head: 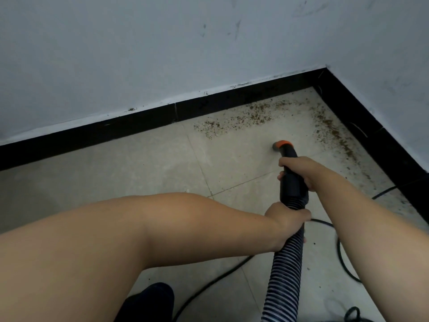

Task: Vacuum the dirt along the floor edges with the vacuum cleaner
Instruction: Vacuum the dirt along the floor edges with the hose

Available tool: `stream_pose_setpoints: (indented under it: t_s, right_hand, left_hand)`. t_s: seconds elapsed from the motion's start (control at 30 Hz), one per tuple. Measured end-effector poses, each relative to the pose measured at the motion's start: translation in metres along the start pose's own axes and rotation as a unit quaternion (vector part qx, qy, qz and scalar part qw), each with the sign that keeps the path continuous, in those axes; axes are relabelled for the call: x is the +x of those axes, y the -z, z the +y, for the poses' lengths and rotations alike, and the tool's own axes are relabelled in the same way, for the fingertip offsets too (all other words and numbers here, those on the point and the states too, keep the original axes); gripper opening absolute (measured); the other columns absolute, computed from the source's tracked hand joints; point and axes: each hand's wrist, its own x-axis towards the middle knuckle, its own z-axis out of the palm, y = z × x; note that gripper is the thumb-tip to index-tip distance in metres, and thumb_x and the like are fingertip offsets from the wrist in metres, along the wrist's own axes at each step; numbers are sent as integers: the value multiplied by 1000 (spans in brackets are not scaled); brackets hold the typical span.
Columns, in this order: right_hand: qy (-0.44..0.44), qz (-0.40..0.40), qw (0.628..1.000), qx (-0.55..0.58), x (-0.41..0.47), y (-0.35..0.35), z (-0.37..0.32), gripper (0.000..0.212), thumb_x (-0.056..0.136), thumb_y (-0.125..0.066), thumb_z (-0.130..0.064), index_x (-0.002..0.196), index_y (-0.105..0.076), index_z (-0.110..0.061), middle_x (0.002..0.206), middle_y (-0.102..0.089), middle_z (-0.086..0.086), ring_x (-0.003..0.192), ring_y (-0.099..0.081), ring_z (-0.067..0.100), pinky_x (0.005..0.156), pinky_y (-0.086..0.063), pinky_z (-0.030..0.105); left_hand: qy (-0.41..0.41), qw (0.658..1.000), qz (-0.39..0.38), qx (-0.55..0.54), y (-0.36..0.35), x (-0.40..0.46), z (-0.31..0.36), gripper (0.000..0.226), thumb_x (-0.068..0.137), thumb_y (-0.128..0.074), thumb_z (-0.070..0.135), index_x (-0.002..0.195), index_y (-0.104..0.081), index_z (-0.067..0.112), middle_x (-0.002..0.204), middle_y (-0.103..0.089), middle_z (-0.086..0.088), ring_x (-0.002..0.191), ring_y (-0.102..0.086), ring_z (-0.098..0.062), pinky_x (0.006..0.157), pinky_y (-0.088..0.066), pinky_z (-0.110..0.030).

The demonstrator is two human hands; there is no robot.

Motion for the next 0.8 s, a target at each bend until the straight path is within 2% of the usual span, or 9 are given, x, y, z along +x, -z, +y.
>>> stream_pose_setpoints:
  t_s: [0.13, 0.23, 0.37, 0.43, 0.6, 0.8]
  right_hand:
    - [-4, 10, 1000, -7, 15, 0, -19, 32, 91, -58, -13, 116, -42, -2, 71, -60, 14, 53, -60, 21, 37, -49, 25]
    - [5, 2, 1000, -18, 30, -8, -34, 33, 91, -59, -14, 117, -42, -3, 72, -60, 14, 54, -60, 21, 37, -48, 25]
    - [23, 4, 999, -37, 53, -8, -53, 37, 90, -60, -16, 121, -43, -4, 74, -61, 13, 55, -63, 21, 44, -49, 28]
    - [29, 4, 999, -40, 59, -6, -59, 36, 90, -60, -16, 119, -43, -4, 74, -61, 13, 52, -63, 20, 42, -50, 26]
    - [38, 4, 998, -53, 61, -12, -58, 30, 90, -59, -13, 114, -43, -4, 73, -60, 13, 58, -62, 22, 50, -49, 32]
    - [56, -20, 997, -48, 54, -27, -49, 29, 89, -60, -13, 113, -46, -5, 73, -59, 12, 57, -63, 22, 53, -51, 32]
  left_hand:
    - [-9, 1000, 14, -7, 6, 13, 18, 22, 88, -64, 16, 102, -51, 6, 75, -54, -11, 50, -52, -22, 54, -49, -32]
    - [-10, 999, 26, -36, 12, 29, 30, 21, 87, -65, 15, 101, -51, 7, 73, -53, -11, 51, -51, -23, 52, -48, -32]
    - [-12, 997, 24, -76, 15, 48, 46, 17, 86, -65, 13, 81, -49, 9, 67, -52, -9, 48, -49, -21, 50, -47, -30]
    - [-15, 996, 22, -88, 14, 55, 52, 18, 86, -65, 12, 77, -49, 9, 66, -51, -8, 48, -49, -21, 53, -48, -31]
    - [-6, 995, 29, -93, 16, 58, 47, 18, 85, -65, 14, 95, -51, 7, 70, -53, -10, 48, -50, -22, 53, -49, -32]
    - [-13, 993, 55, -108, 22, 49, 34, 18, 84, -65, 12, 97, -52, 8, 68, -52, -9, 50, -49, -22, 58, -50, -34]
